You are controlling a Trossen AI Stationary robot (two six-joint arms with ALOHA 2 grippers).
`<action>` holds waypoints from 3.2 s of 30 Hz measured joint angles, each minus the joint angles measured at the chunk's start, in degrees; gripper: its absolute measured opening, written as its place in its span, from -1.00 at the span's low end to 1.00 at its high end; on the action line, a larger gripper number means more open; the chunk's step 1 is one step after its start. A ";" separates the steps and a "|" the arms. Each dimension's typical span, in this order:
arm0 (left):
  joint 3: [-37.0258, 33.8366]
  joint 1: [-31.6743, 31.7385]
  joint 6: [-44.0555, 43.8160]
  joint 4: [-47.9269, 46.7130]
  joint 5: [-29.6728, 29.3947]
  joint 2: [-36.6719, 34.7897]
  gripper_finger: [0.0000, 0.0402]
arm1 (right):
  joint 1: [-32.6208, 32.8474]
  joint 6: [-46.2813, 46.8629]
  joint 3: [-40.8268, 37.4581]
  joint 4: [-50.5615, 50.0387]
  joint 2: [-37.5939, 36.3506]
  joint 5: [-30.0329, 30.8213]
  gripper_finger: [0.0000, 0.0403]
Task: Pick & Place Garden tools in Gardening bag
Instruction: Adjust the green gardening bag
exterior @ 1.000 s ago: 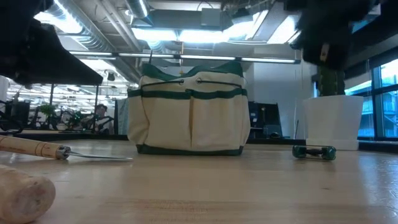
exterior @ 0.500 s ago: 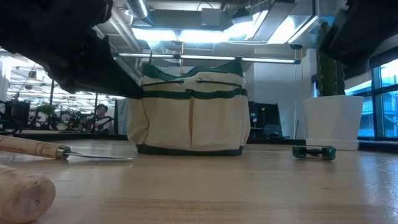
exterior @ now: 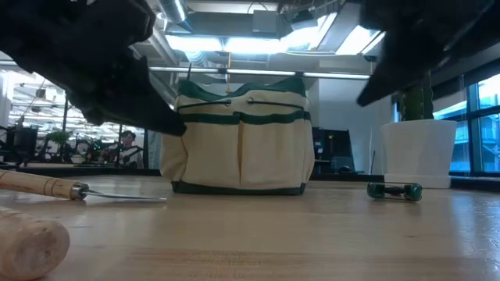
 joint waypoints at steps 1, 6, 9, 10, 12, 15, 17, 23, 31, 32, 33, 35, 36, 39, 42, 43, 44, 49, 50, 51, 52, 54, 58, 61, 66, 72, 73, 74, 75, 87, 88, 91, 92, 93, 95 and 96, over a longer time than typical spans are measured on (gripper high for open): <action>-0.01 0.21 -0.49 -0.16 0.01 0.00 -0.99 | -1.33 -1.01 0.00 0.24 0.00 0.90 -0.99; -0.01 0.82 -5.54 -4.04 0.00 0.00 -0.99 | -8.27 -3.16 0.00 0.02 0.00 3.88 -0.99; -0.01 1.39 -9.34 -7.30 0.01 0.00 -0.99 | -12.13 -4.54 0.00 0.96 0.56 3.36 -0.99; -0.01 1.67 -10.35 -8.25 -0.03 0.00 -0.99 | -13.19 -5.51 0.00 1.73 0.96 3.26 -0.99; -0.03 2.21 -11.81 -9.49 -0.50 0.00 -0.99 | -15.00 -7.23 0.00 3.85 2.18 2.83 -1.00; -0.04 2.98 -12.08 -9.91 -0.75 0.00 -0.99 | -17.44 -9.12 0.00 7.93 4.89 -0.78 -1.00; -0.04 3.60 -12.05 -9.96 -0.74 0.00 -0.99 | -18.56 -10.70 0.00 10.65 7.24 -3.08 -1.00; -0.06 5.25 -11.99 -11.46 -0.68 0.00 -0.99 | -19.84 -12.04 -0.04 14.95 13.43 -6.25 -1.00; -0.12 8.42 -13.06 -16.50 -0.54 0.00 -0.99 | -18.32 -12.05 -0.04 17.53 15.39 -9.71 -1.00; -0.12 8.86 -12.83 -16.60 -0.47 0.00 -0.99 | -17.93 -12.10 -0.04 17.91 15.39 -9.71 -1.00; -0.12 9.27 -12.39 -16.60 -0.46 0.00 -0.99 | -17.53 -12.30 -0.04 18.45 15.39 -9.75 -1.00; -0.12 10.28 -11.29 -16.54 -0.38 0.00 -0.99 | -16.73 -12.30 -0.04 19.67 15.39 -10.10 -1.00; -0.12 10.83 -10.73 -16.53 -0.13 0.00 -0.99 | -16.45 -12.32 -0.04 20.33 15.39 -10.78 -1.00; -0.12 12.79 -8.83 -16.39 1.20 0.00 -0.99 | -15.38 -12.04 -0.04 22.11 15.39 -12.09 -1.00; -0.12 14.69 -6.61 -15.95 2.77 0.00 -0.99 | -14.19 -12.02 -0.04 23.42 15.39 -12.20 -1.00; -0.12 15.18 -5.77 -15.55 3.18 0.00 -0.99 | -13.87 -11.93 -0.04 23.77 15.39 -12.20 -1.00; -0.12 15.63 -4.89 -15.06 3.56 0.00 -0.99 | -13.50 -11.69 -0.04 23.94 15.39 -12.20 -1.00; -0.12 17.13 -1.38 -13.37 4.17 0.00 -0.99 | -12.26 -10.49 -0.04 24.31 15.39 -12.15 -1.00; -0.12 17.39 -0.54 -12.84 4.41 0.00 -0.99 | -12.08 -10.37 -0.04 24.46 15.39 -12.15 -1.00; -0.12 17.64 0.25 -12.25 4.64 0.00 -0.99 | -11.87 -10.33 -0.04 24.53 15.39 -12.18 -1.00; -0.12 17.87 0.96 -11.70 4.91 0.00 -0.99 | -11.75 -10.33 -0.04 24.52 15.39 -12.18 -1.00; -0.12 18.33 2.31 -10.66 5.42 0.00 -0.99 | -11.49 -10.22 -0.04 24.51 15.39 -12.18 -1.00; -0.12 19.23 4.92 -8.24 6.77 0.00 -0.99 | -10.99 -9.94 -0.04 24.51 15.39 -12.20 -1.00; -0.12 19.42 5.93 -7.75 7.25 0.00 -0.99 | -10.66 -9.93 -0.04 24.42 15.39 -12.18 -1.00; -0.12 17.57 6.09 -8.08 8.75 -1.30 -0.99 | -10.59 -9.92 -0.04 23.53 15.37 -12.15 -1.00; -0.12 11.86 3.12 -8.97 7.75 -4.34 -0.99 | -10.26 -8.87 -0.04 19.82 15.37 -8.46 -1.00; -0.12 10.71 2.04 -9.01 7.32 -4.53 -0.99 | -10.24 -8.53 -0.04 19.13 15.37 -7.89 -1.00; -0.12 9.50 0.88 -8.96 6.92 -4.59 -0.99 | -10.24 -8.29 -0.04 18.34 15.37 -7.55 -1.00; -0.12 8.35 -0.31 -8.98 6.67 -4.60 -0.99 | -10.24 -7.97 -0.04 17.60 15.37 -7.28 -1.00; -5.23 3.63 -11.18 -6.54 -0.56 -4.09 -0.99 | -9.74 -5.55 -0.04 15.41 15.37 -7.83 -1.00; -6.25 4.11 -10.82 -4.48 -0.38 -4.09 -0.99 | -9.48 -5.45 -0.04 15.41 15.37 -7.94 -1.00; -9.01 5.02 -6.49 5.49 0.58 -4.09 -0.99 | -8.67 -5.19 -0.04 15.40 15.37 -7.98 -1.00; -9.92 5.02 -4.67 9.29 1.07 -4.09 -0.99 | -8.39 -5.17 -0.04 15.41 15.37 -7.98 -1.00; -10.72 4.91 -3.17 12.18 1.76 -4.09 -0.99 | -8.13 -5.13 -0.04 15.41 15.37 -8.00 -1.00; -11.83 4.53 -1.44 15.64 2.85 -4.09 -0.99 | -7.65 -4.42 -0.04 15.43 15.37 -8.04 -1.00; -12.19 4.19 -1.24 16.81 2.88 -4.09 -0.99 | -7.42 -4.29 -0.04 15.44 15.37 -8.16 -1.00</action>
